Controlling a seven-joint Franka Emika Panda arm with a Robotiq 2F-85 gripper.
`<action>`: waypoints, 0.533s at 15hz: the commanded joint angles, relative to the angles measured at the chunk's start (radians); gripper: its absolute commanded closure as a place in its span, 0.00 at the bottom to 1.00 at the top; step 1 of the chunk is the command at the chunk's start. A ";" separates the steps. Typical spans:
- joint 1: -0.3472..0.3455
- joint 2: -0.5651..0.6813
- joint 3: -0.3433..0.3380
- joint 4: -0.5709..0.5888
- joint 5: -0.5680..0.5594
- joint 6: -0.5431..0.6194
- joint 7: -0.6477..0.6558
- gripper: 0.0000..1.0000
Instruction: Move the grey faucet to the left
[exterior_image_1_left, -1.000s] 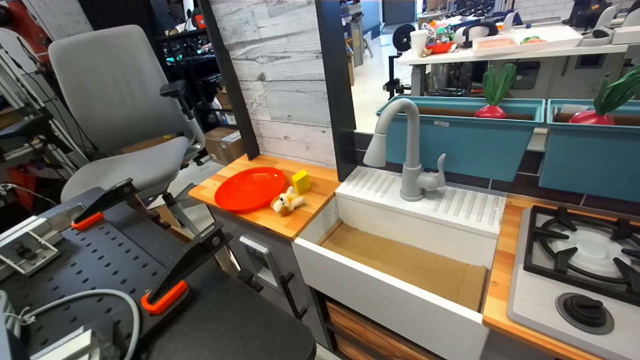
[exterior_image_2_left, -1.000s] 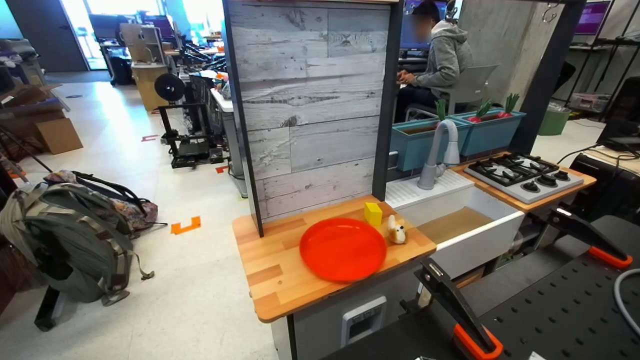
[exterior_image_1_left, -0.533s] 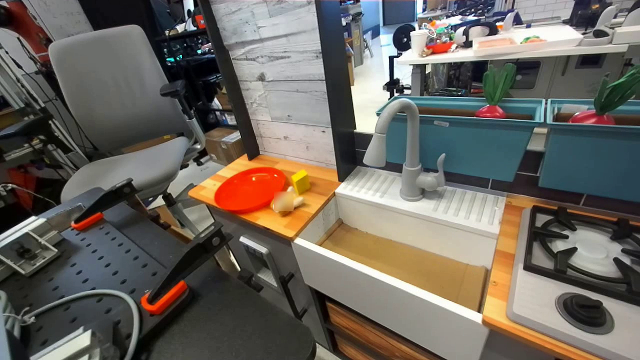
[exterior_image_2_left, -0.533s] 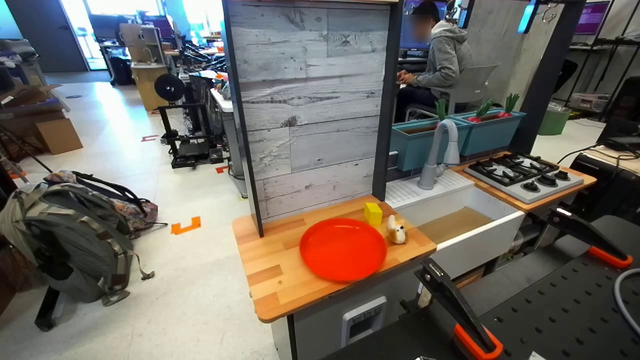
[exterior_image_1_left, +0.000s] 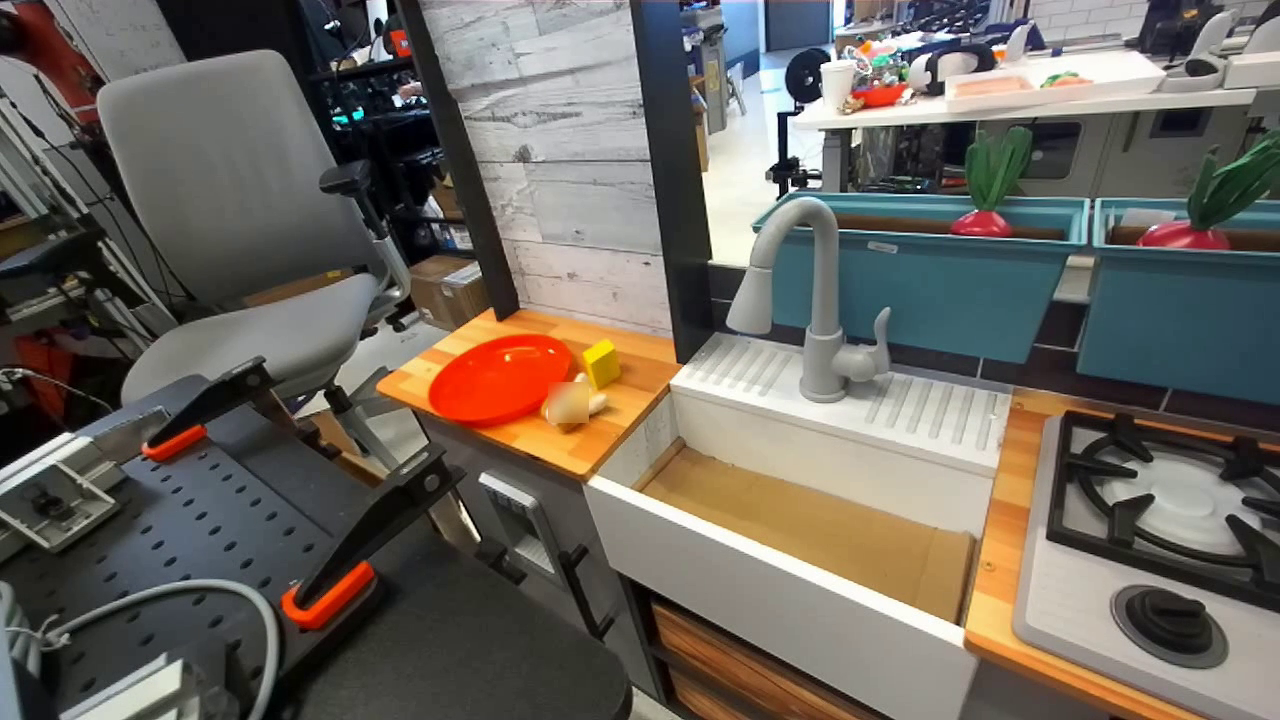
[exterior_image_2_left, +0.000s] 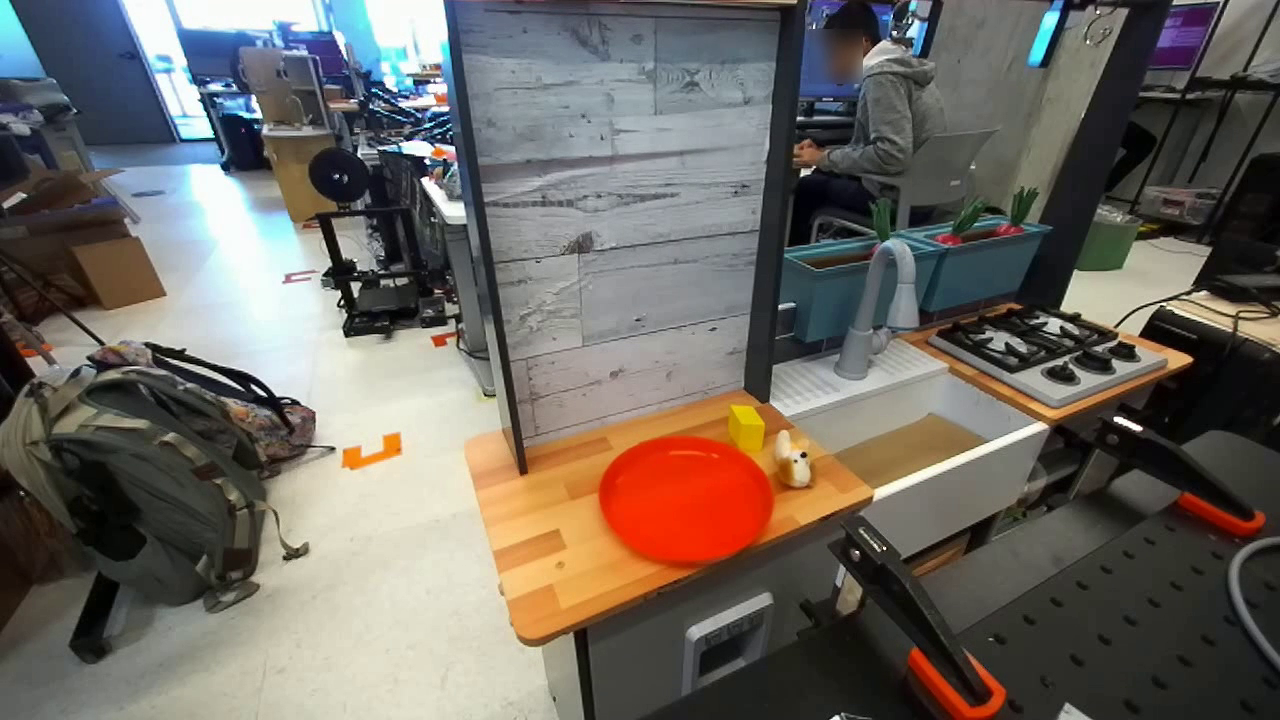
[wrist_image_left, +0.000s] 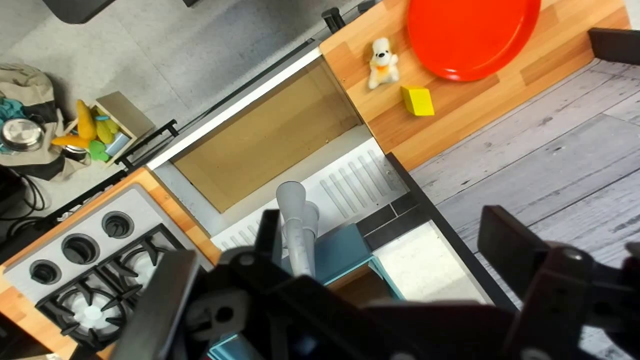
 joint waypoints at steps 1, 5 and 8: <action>0.006 0.096 -0.023 0.044 -0.024 0.065 -0.014 0.00; -0.007 0.258 -0.051 0.134 -0.008 0.098 -0.076 0.00; -0.020 0.391 -0.068 0.236 0.014 0.082 -0.122 0.00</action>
